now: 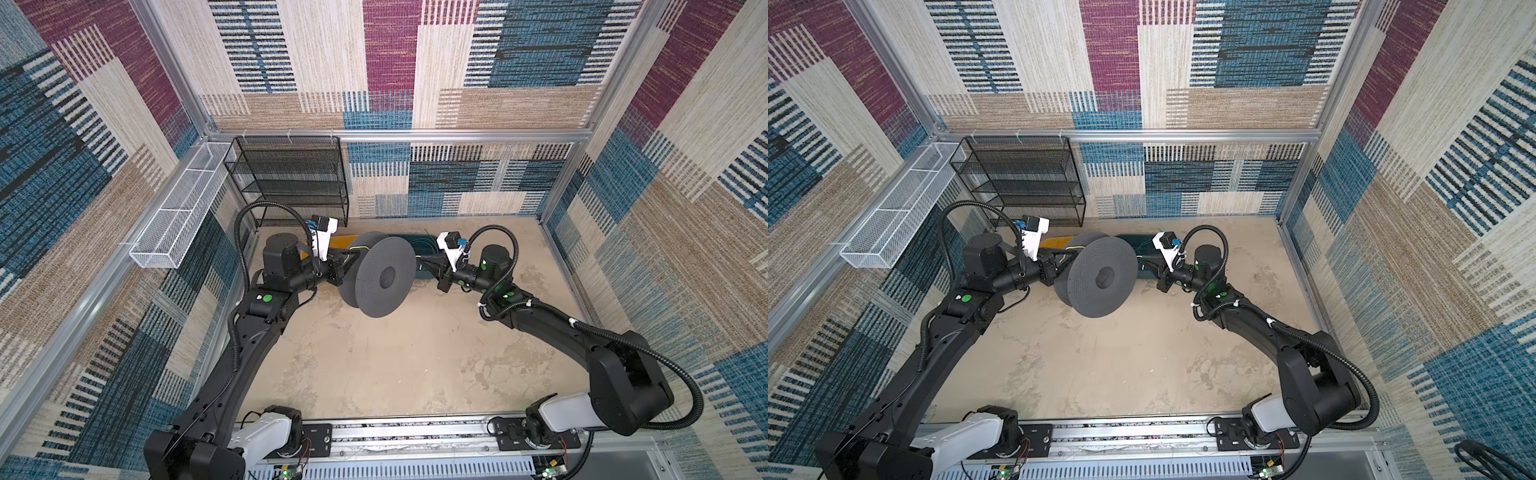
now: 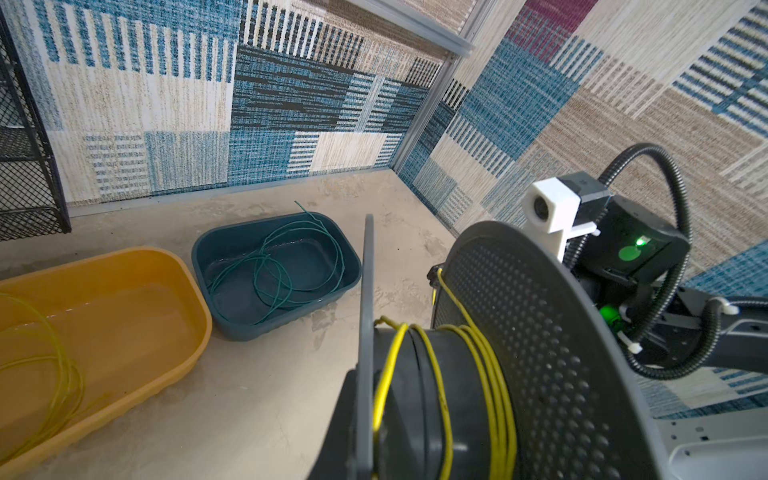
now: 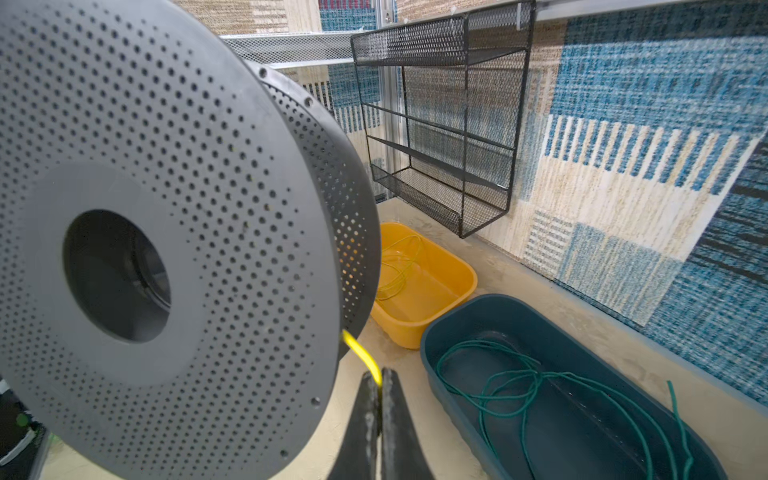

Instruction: Wrap the cables

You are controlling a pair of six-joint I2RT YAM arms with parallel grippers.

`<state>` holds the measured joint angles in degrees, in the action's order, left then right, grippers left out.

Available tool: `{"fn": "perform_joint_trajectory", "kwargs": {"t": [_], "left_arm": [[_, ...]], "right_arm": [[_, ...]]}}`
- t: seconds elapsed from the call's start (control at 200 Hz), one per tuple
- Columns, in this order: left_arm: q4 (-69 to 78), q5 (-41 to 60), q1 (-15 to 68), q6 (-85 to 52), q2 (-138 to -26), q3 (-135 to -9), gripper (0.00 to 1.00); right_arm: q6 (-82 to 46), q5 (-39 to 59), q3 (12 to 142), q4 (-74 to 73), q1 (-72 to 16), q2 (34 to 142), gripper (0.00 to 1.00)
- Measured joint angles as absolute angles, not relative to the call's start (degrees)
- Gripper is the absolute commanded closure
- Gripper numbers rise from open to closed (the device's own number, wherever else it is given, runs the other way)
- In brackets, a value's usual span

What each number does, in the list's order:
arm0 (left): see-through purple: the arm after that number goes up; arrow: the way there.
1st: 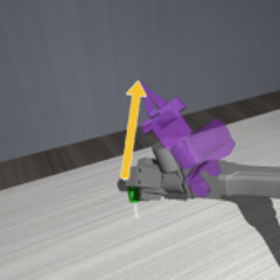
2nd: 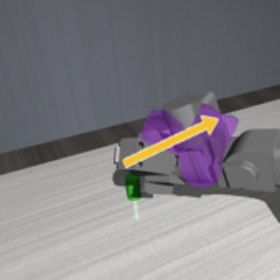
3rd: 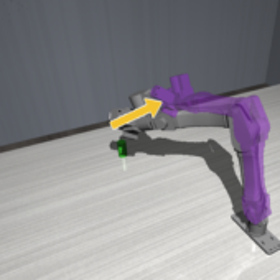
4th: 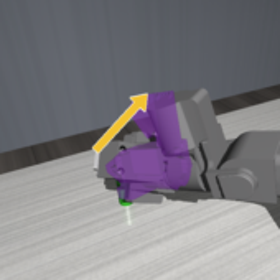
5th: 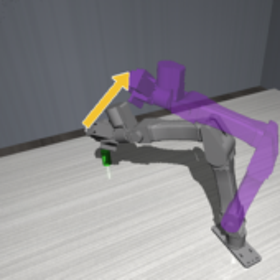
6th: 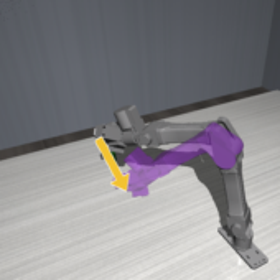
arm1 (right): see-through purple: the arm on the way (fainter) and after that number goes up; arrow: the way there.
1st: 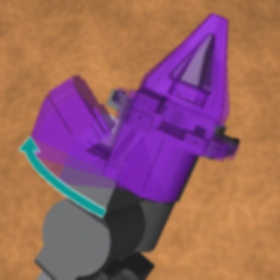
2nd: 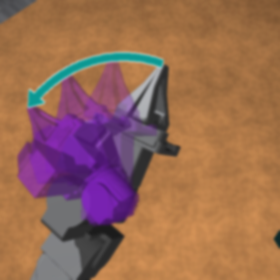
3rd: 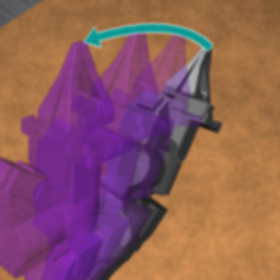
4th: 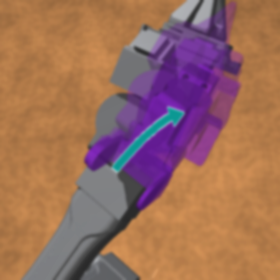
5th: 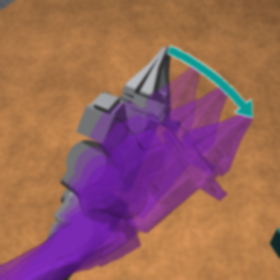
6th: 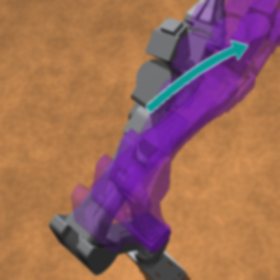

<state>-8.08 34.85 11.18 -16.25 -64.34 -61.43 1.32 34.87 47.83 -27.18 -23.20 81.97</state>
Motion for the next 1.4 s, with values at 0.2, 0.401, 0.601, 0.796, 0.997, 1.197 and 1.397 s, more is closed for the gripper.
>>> {"fn": "perform_joint_trajectory", "kwargs": {"t": [0.2, 0.401, 0.601, 0.796, 0.997, 1.197, 1.397], "left_arm": [[-0.93, 35.92, 10.9, -22.98, -66.37, -59.2, 1.0], [5.32, 37.67, 10.9, -27.88, -69.52, -57.87, 1.0], [11.38, 38.11, 10.46, -30.89, -69.95, -55.27, 1.0], [11.77, 38.28, 10.46, -32.99, -70.76, -54.85, 1.0], [11.77, 39.24, 10.35, -36.34, -73.76, -54.3, 1.0], [14.74, 41.41, 9.72, -40.21, -75.37, -53.63, 1.0], [17.72, 42.26, 9.69, -42.02, -76.44, -52.58, 1.0]], "right_arm": [[-4.56, 38.17, 44.47, -32.86, -22.09, 82.06, 1.0], [-12.03, 38.57, 40.93, -40.34, -21.65, 83.09, 1.0], [-18.26, 39.0, 39.9, -46.19, -21.39, 84.33, 1.0], [-23.4, 39.64, 37.06, -52.93, -21.23, 85.67, 1.0], [-27.05, 40.66, 33.85, -57.17, -21.02, 86.59, 1.0], [-28.69, 42.7, 32.29, -59.94, -20.95, 87.26, 1.0], [-32.75, 44.1, 30.76, -66.57, -20.88, 90.19, 1.0]]}}
